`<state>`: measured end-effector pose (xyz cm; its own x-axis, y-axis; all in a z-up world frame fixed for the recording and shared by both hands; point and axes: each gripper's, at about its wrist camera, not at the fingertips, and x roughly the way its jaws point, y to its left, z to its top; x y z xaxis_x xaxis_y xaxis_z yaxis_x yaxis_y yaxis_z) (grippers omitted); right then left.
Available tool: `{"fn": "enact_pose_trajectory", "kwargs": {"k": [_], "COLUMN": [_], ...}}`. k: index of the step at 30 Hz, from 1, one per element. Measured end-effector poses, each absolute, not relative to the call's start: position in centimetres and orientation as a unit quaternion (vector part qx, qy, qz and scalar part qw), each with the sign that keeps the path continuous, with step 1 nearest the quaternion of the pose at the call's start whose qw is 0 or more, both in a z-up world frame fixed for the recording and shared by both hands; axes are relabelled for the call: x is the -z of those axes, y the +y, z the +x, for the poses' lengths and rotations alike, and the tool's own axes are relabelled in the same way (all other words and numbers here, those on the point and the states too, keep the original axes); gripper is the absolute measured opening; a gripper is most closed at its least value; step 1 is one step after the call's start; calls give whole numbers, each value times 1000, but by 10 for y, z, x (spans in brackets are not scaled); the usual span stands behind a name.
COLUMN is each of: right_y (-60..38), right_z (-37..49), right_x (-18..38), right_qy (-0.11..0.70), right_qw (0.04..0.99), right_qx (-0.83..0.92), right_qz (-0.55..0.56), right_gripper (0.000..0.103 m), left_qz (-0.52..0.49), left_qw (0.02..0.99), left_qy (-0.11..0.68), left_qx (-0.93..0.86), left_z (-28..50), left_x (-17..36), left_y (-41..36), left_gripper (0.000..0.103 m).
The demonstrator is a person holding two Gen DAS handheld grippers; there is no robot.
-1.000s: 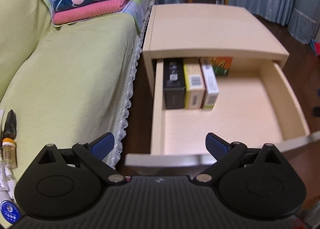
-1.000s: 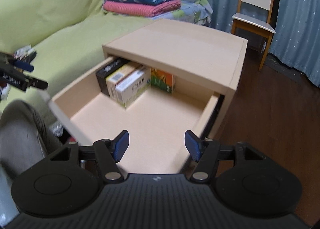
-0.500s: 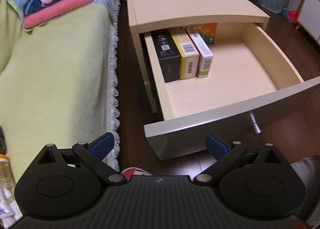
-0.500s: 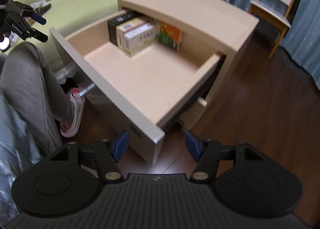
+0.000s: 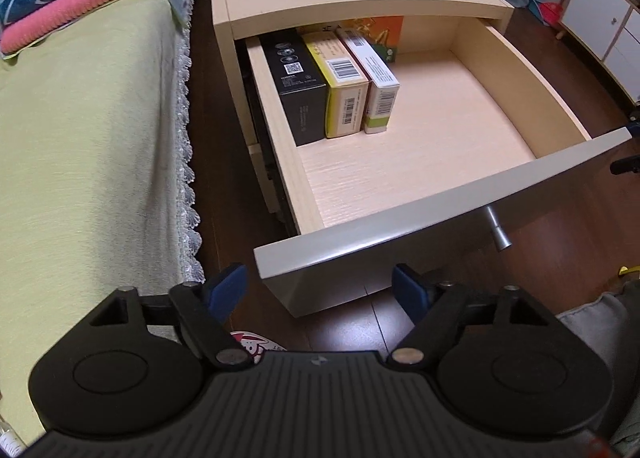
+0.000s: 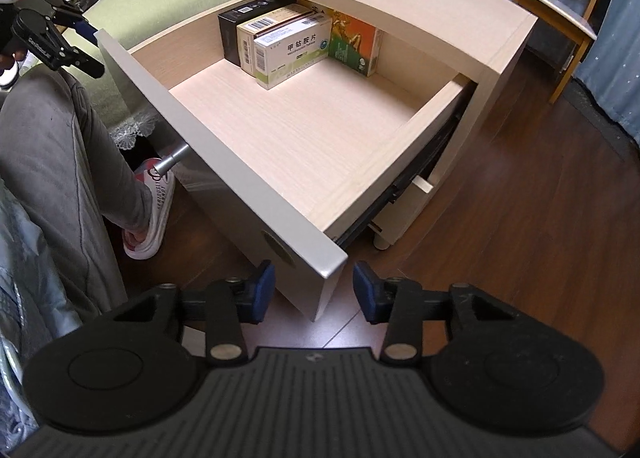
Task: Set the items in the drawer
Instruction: 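Push the drawer front toward the cabinet with the right gripper while the left gripper pushes too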
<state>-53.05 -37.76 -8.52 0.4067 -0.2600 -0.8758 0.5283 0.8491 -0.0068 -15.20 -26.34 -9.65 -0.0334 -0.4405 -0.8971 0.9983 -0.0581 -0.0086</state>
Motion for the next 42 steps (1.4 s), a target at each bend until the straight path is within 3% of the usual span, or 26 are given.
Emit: {"fn": "enact_pose_trajectory", "kwargs": {"k": [3,42], "right_y": [-379,-409], "right_z": [-527,-515], "right_x": [85,83], "right_qy": [489,486], "right_qw": [829,822], "right_qx": [238,263], "right_qz": [135,137], "right_gripper": [29,31], "left_qz": [384,375], "left_qw": [577,584], "left_qy": [368,354], "left_qx": [620,627], "left_z": [-153,-150], "left_x": [99,99], "left_y": [-266,-289], "left_gripper": [69,69]}}
